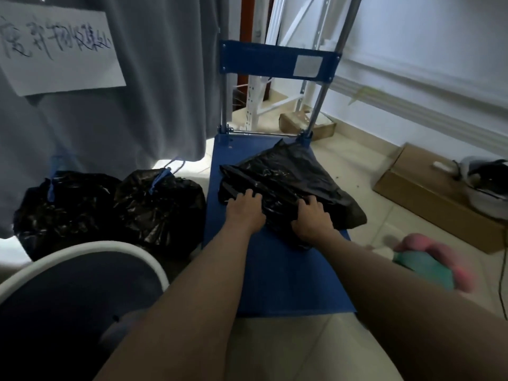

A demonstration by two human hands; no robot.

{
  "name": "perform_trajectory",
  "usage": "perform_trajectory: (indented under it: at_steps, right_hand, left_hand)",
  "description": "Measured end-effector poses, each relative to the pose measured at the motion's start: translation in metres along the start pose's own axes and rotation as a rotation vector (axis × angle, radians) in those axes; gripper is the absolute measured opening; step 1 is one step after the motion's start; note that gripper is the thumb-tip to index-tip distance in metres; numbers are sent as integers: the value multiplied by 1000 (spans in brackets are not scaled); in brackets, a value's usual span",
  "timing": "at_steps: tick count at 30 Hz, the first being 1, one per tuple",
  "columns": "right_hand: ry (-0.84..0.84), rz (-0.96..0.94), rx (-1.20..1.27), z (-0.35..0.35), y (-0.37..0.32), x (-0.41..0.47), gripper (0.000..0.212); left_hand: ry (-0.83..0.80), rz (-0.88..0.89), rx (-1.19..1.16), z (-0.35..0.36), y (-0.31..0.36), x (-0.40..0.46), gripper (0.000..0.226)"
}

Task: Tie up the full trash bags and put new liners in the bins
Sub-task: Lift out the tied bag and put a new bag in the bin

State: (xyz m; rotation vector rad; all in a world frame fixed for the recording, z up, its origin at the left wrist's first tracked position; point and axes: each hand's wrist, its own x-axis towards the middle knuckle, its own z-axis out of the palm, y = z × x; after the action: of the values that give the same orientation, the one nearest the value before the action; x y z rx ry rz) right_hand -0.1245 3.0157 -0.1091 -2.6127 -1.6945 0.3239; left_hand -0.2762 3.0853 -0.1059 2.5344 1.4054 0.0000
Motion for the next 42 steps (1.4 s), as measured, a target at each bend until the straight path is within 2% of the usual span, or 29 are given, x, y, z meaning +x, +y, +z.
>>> perform_trajectory:
  at_steps: [5, 9, 12, 14, 15, 19, 22, 24, 26, 29, 31, 34, 39, 42]
  right_hand:
    - [-135, 27, -130, 25, 19, 17, 47]
    - [-110, 1, -117, 22, 24, 15, 37]
    - [18, -168, 113, -2, 15, 11, 25]
    - [87, -297, 285, -30, -1, -1, 27]
    - [108, -340, 373, -47, -12, -9, 28]
    - [73, -395, 649, -115, -56, -42, 17]
    - [4, -361, 823, -154, -82, -71, 32]
    - [-63, -345, 751, -169, -96, -92, 43]
    - [-110, -354, 583, -175, -113, -113, 41]
    - [55, -331, 478, -176, -143, -139, 31]
    - [217, -280, 538, -175, -167, -157, 24]
    - [331, -294, 642, -178, -198, -181, 18]
    - [383, -353, 881, -193, -225, -206, 2]
    - [345, -385, 1006, -201, -233, -214, 4]
  left_hand:
    - [-16, 40, 38, 24, 25, 11, 47]
    - [18, 45, 15, 27, 25, 10, 51]
    - [106, 54, -36, 16, 19, 6, 68]
    - [156, 66, -40, 0, 15, 4, 82]
    - [181, 83, -33, -13, 13, 4, 82]
    - [262, 183, 2, -81, -2, -10, 33]
    - [346, 149, -103, -134, -15, -41, 22]
    - [396, 133, -183, -167, -20, -70, 21]
    - [431, 163, -182, -198, -24, -103, 22]
    - [496, 190, -231, -239, -40, -156, 17]
    - [563, 188, -310, -258, -55, -190, 15]
    - [686, 150, -380, -270, -82, -232, 16]
    - [793, 89, -397, -274, -125, -280, 16]
    - [813, 72, -375, -273, -146, -297, 14]
